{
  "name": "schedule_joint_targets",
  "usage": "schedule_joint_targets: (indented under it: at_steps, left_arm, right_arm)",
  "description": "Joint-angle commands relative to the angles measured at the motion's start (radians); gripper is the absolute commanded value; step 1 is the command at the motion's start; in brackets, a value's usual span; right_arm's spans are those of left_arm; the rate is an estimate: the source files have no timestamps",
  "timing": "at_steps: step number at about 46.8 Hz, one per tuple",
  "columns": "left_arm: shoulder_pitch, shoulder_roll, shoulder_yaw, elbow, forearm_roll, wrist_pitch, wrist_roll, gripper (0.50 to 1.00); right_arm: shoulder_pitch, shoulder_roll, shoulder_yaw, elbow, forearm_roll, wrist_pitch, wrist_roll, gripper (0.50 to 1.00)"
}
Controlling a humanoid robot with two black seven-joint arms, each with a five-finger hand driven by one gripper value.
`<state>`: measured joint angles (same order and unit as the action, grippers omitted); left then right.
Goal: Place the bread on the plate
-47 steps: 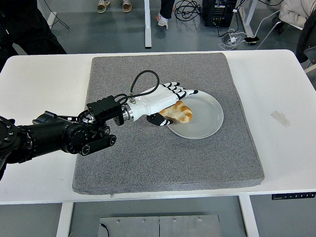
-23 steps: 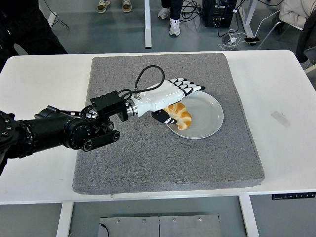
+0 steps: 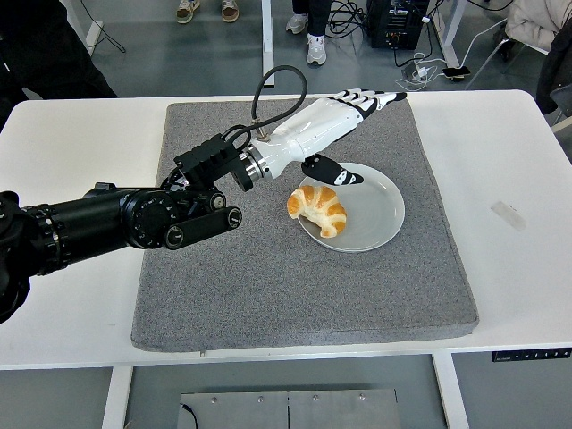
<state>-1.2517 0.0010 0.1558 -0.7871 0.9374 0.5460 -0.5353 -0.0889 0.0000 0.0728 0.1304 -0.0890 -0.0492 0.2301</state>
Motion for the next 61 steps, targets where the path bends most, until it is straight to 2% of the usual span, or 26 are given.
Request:
schedule_joint_targets:
  at_steps: [1,9,20,29,36,42,48,54,61]
  left_arm:
    - [0.009,0.020,-0.031,0.000,-0.054,0.000,-0.017,0.971]
    - [0.032,0.069,-0.166,0.000,-0.235,0.000,-0.069,0.971]
    - [0.084,0.131,-0.298,0.000,-0.459,-0.001,-0.066,0.971]
    - [0.129,0.134,-0.404,0.002,-0.569,-0.006,-0.060,0.971]
    - [0.175,0.136,-0.519,0.005,-0.620,-0.081,-0.051,0.971]
    - [0.213,0.134,-0.611,0.008,-0.638,-0.147,-0.009,0.971]
    - [0.255,0.132,-0.696,0.014,-0.677,-0.230,0.005,0.971]
    - [0.285,0.126,-0.720,0.031,-0.723,-0.287,0.041,0.971]
    - [0.310,0.125,-0.746,0.061,-0.763,-0.331,0.044,0.971]
  right_arm:
    - [0.000,0.000,0.001,0.000,0.000,0.000,0.000,1.000]
    - [0.000,0.000,-0.001,0.000,0.000,0.000,0.000,1.000]
    - [0.000,0.000,0.001,0.000,0.000,0.000,0.000,1.000]
    - [0.000,0.000,-0.001,0.000,0.000,0.000,0.000,1.000]
    - [0.000,0.000,0.001,0.000,0.000,0.000,0.000,1.000]
    - [0.000,0.000,0.001,0.000,0.000,0.000,0.000,1.000]
    - [0.000,0.000,0.001,0.000,0.000,0.000,0.000,1.000]
    - [0.000,0.000,-0.001,0.000,0.000,0.000,0.000,1.000]
    - [0.000,0.000,-0.001,0.000,0.000,0.000,0.000,1.000]
